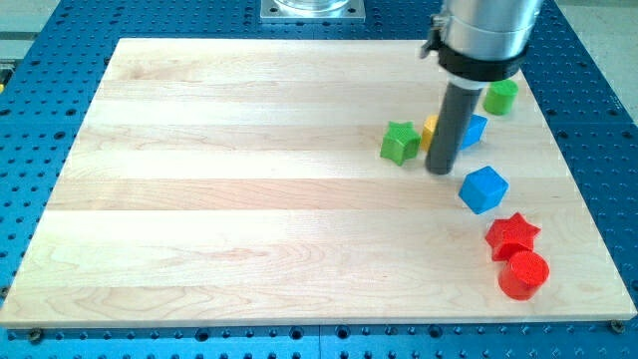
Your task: Push the blue cube to the top of the red star
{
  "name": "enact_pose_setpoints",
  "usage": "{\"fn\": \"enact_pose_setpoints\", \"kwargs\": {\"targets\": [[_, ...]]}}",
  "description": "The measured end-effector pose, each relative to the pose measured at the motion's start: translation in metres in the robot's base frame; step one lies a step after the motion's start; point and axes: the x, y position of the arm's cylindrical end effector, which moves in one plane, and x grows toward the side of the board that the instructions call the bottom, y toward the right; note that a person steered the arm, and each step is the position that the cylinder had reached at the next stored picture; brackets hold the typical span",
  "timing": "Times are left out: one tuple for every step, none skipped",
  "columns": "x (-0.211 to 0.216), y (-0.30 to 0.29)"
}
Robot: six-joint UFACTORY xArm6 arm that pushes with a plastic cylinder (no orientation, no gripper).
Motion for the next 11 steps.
{"fn": "enact_pose_setpoints", "kwargs": {"targets": [[0.006, 0.041], [0.009, 0.058], [0.005, 0.072], [-0.005, 0.058], [0.004, 0.026], [0.021, 0.011], [0.022, 0.026], [0.022, 0.036], [0.034, 0.036], [0.036, 0.038], [-0.002, 0.057]]}}
